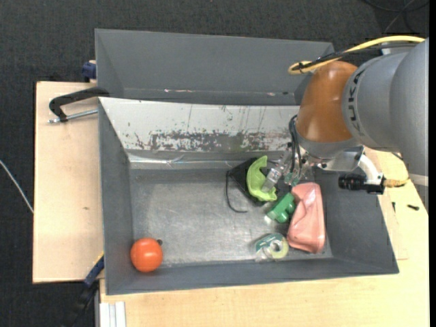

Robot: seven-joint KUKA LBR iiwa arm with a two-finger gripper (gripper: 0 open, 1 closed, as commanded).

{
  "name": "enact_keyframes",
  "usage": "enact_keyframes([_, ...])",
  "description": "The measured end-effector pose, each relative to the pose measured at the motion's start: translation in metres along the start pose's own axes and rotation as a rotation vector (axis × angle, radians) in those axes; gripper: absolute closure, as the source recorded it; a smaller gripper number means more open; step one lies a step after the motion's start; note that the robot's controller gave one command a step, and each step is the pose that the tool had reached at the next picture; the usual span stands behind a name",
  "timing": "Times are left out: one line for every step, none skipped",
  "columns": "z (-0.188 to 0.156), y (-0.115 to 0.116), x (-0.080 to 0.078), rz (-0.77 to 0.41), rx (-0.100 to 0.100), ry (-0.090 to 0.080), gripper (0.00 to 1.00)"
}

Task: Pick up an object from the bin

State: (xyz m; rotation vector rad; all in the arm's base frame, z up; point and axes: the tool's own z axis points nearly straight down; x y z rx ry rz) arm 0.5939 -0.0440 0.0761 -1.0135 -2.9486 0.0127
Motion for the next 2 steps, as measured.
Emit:
enact_keyframes([-0.0022, -0.0006, 0.0016, 0.000, 0.000, 0.002, 1.00])
enact_keyframes([-0.0121, 0.0001, 0.0028, 0.000, -0.008, -0.008, 1.00])
